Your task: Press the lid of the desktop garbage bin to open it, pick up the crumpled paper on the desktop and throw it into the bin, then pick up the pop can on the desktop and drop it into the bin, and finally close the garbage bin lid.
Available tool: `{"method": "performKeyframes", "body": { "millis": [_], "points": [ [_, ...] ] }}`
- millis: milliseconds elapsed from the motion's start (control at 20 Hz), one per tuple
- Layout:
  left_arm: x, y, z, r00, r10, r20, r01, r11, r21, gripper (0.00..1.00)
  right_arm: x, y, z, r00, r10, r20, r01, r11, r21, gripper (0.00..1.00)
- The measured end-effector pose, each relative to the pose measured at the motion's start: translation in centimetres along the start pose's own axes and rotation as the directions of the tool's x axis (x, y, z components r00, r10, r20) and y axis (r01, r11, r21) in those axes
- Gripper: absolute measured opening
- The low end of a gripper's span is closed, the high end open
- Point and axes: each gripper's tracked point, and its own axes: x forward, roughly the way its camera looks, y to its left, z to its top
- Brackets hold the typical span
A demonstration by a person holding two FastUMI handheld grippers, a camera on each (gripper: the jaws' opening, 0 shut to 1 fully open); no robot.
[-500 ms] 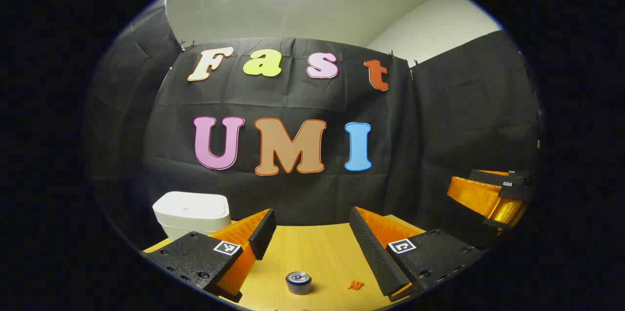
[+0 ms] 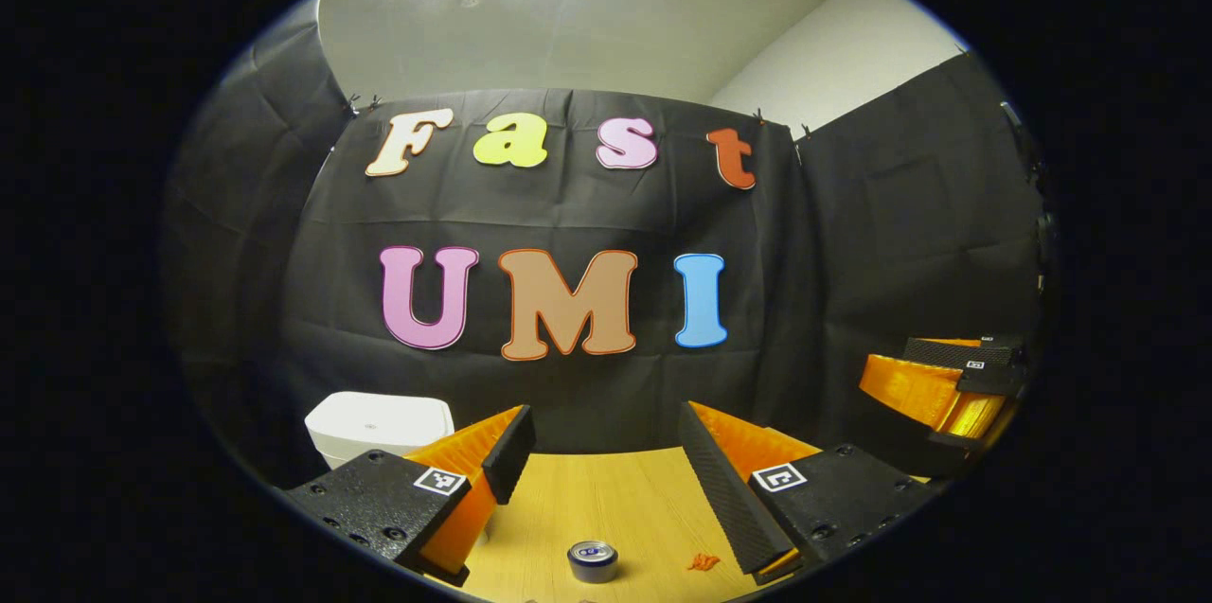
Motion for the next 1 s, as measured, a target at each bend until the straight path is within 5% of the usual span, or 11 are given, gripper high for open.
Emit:
{"method": "performKeyframes", "body": {
  "millis": [1000],
  "points": [
    [-0.4,3.4,-1.2,0.995,0.091,-0.031,-0.091,0.996,-0.003,0.94,1.2,1.6,-0.2,0.999,0.035,0.001,-0.035,0.999,0.006,0.96]
  ]
}}
